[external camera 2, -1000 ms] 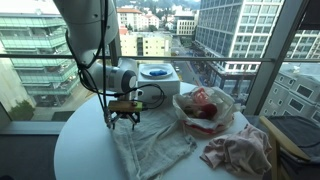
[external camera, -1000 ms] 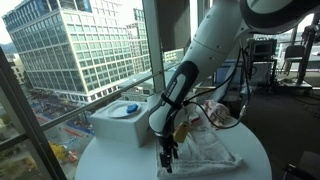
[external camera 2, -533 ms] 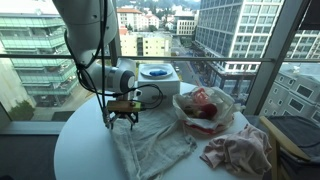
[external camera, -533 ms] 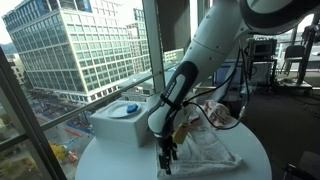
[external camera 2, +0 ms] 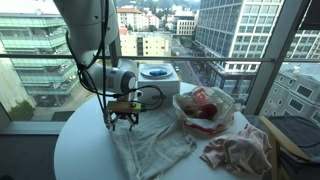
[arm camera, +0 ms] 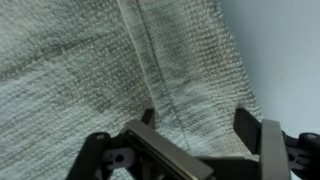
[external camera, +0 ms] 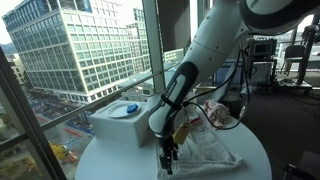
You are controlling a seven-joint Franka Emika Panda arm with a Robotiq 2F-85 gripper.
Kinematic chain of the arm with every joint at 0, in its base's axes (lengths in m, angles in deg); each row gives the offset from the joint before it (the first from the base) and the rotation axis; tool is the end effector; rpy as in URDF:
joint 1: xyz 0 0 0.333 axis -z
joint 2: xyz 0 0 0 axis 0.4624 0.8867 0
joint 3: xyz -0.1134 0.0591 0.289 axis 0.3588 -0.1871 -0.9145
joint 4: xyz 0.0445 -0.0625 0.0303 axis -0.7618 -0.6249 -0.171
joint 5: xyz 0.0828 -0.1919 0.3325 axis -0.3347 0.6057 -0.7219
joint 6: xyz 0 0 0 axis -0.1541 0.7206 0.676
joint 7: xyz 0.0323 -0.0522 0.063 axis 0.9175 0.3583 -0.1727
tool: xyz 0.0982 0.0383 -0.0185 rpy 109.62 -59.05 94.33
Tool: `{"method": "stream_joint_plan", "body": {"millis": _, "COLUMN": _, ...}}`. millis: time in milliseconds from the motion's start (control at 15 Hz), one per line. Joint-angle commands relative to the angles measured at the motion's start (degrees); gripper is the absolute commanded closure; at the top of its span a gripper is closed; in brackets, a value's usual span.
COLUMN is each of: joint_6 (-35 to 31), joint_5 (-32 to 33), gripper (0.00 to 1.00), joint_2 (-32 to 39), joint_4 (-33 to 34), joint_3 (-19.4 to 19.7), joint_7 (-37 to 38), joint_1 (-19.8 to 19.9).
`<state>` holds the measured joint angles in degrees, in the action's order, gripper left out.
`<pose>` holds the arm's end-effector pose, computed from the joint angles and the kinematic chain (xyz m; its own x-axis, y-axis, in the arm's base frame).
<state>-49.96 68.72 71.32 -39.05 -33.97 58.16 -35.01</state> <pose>0.5844 0.1716 0.0701 0.8136 0.5491 -0.1911 0.5356 -0.8357 -0.1213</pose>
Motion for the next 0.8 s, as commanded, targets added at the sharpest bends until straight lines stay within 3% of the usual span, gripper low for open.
{"method": "stream_joint_plan", "body": {"millis": 0, "joint_6": 0.88, "joint_5": -0.56, "gripper": 0.47, "joint_2": -0.44, "joint_4": -0.28, "joint_3": -1.11, "joint_7": -0.26, "joint_1": 0.43}}
{"method": "stream_joint_plan", "body": {"millis": 133, "joint_6": 0.84, "joint_5": -0.44, "gripper": 0.63, "joint_2": -0.99, "joint_4": -0.94, "joint_3": -1.48, "joint_7": -0.56, "joint_1": 0.31}}
{"method": "stream_joint_plan", "body": {"millis": 200, "joint_6": 0.78, "joint_5": -0.33, "gripper": 0.37, "joint_2": -1.21, "joint_4": -1.18, "joint_3": -1.55, "joint_7": -0.39, "joint_1": 0.11}}
{"method": "stream_joint_plan", "body": {"millis": 267, "joint_6": 1.0, "joint_5": -0.4, "gripper": 0.26, "joint_2": -1.36, "joint_4": -1.28, "joint_3": -1.79, "joint_7": -0.4, "joint_1": 0.1}}
{"method": "stream_joint_plan", "body": {"millis": 333, "joint_6": 0.95, "joint_5": -0.32, "gripper": 0.26, "joint_2": -1.42, "joint_4": -1.38, "joint_3": -1.81, "joint_7": -0.2, "joint_1": -0.01}}
{"method": "stream_joint_plan", "body": {"millis": 600, "joint_6": 0.69, "joint_5": -0.03, "gripper": 0.0, "joint_2": -2.04, "joint_4": -1.81, "joint_3": -1.48, "joint_7": 0.8, "joint_1": -0.48}}
{"method": "stream_joint_plan", "body": {"millis": 733, "joint_6": 0.81, "joint_5": -0.29, "gripper": 0.0, "joint_2": -2.52, "joint_4": -2.08, "joint_3": -1.67, "joint_7": 0.85, "joint_1": -0.34}}
